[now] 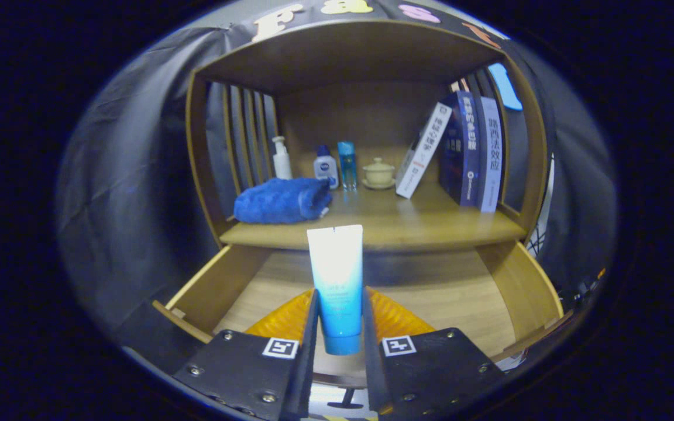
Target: Pull open the drawer, take out the items inside it, and place them on the countertop above the cabinet.
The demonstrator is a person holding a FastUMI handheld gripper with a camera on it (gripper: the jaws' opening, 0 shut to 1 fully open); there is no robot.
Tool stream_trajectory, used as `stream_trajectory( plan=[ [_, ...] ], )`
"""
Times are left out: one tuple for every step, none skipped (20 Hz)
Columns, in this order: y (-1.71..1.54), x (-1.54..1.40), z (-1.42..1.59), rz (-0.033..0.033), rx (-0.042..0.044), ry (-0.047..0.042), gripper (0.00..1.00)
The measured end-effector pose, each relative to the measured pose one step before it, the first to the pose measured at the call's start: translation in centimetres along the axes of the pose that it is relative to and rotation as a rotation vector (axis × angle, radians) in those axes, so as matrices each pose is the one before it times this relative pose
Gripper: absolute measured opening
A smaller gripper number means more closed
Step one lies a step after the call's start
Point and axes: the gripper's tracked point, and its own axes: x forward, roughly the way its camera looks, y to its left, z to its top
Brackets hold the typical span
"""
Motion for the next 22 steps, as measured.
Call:
stream_trajectory(
  plan=[
    [0.027,-0.56,0.967,0.00278,-0.01101,-0.03395,0.38],
    [-0.004,-0.548,1.0,-0.00014,-0.00716,-0.03301,0.38],
    [0.05,-0.296,0.942,0.00089,-0.00631,-0.02637,0.37],
    [0.069,-0.253,1.032,0.00057,-0.00464,-0.02889,0.38],
    [0.039,-0.066,1.024,-0.00025,-0.00607,-0.02158,0.38],
    [-0.139,0.047,0.804,-0.00555,-0.00561,-0.0162,0.38],
    [0.001,0.103,0.945,-0.00021,-0.00193,-0.01588,0.38],
    [-0.019,0.288,0.769,-0.00371,-0.00239,-0.01392,0.38],
    [-0.074,0.368,0.846,-0.00451,-0.00505,-0.01015,0.38],
    [0.003,0.609,0.654,-0.00359,-0.00509,-0.011,0.38],
    [-0.065,0.667,0.629,-0.00509,-0.00464,-0.00826,0.37],
    [-0.083,0.706,0.395,-0.00678,0.00089,-0.00665,0.37],
    [-0.163,0.798,0.355,-0.00899,0.00769,-0.00524,0.37],
    [-0.226,0.762,0.254,-0.01067,0.0168,-0.00279,0.38],
    [-0.133,0.725,0.091,-0.00747,0.01752,-0.00132,0.38],
    [-0.314,0.811,0.087,-0.01174,0.01816,-0.00467,0.38],
    [-0.398,0.865,-0.077,-0.01199,0.01289,-0.00327,0.38],
    [-0.369,0.926,-0.09,-0.01345,0.00866,-0.00052,0.38],
    [-0.274,0.853,-0.376,-0.01088,0.00603,0.00495,0.37],
    [-0.144,0.904,-0.578,-0.00516,0.00598,0.00819,0.37],
    [-0.008,0.934,-0.689,-0.00192,-0.00292,0.01271,0.38],
    [-0.018,0.905,-0.805,-0.00504,-0.00759,0.01649,0.38]
  ],
)
